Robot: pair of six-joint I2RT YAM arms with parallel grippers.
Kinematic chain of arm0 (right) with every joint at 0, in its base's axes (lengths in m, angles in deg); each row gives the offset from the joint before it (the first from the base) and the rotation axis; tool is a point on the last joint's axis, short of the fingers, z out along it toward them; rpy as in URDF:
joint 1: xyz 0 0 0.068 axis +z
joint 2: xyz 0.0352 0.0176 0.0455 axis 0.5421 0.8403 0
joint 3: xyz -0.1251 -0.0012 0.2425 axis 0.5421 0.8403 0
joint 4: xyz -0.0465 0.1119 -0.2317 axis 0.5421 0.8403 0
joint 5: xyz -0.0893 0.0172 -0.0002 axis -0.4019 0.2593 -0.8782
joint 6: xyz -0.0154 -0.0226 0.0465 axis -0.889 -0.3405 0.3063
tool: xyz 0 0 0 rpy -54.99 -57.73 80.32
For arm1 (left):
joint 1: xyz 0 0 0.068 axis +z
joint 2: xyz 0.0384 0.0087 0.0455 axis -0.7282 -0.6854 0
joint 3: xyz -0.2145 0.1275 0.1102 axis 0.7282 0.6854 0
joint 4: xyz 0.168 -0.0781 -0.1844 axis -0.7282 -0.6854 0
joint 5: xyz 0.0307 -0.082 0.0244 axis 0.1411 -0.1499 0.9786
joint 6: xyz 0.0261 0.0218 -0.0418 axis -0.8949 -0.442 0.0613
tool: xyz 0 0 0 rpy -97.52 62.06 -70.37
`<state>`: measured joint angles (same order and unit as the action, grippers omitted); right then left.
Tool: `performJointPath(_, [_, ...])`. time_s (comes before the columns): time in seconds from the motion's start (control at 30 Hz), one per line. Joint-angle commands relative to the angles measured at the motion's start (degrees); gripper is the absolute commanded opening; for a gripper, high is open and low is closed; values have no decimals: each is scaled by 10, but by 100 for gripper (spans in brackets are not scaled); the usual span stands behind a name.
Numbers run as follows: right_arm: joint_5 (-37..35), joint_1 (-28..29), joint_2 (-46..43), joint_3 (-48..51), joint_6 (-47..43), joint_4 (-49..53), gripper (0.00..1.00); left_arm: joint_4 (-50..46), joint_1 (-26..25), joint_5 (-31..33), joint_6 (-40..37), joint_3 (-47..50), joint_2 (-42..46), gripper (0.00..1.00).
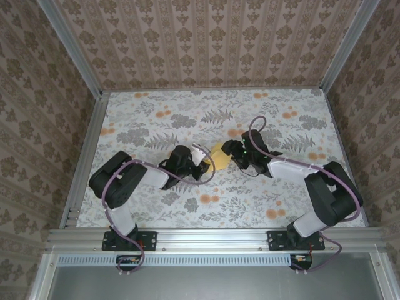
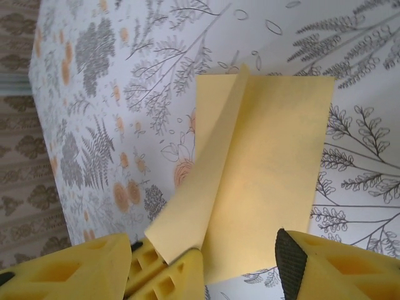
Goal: Fold a paper plane with a square sheet of paper (pick it up from the middle)
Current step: Fourth fold the wing at the center of the table.
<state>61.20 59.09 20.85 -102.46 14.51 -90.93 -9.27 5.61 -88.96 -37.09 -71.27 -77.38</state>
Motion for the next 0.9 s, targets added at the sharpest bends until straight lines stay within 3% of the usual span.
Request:
performJointPath(0.0, [34, -7, -14, 18, -97, -48, 65, 4, 13, -29, 86, 4, 3, 12])
performJointPath(0.43, [148, -5, 104, -42, -177, -68, 57, 6, 39, -60, 200, 5, -6, 12])
performJointPath(0.87, [147, 3, 171, -118, -186, -28, 50, 11, 48, -75, 218, 5, -18, 12])
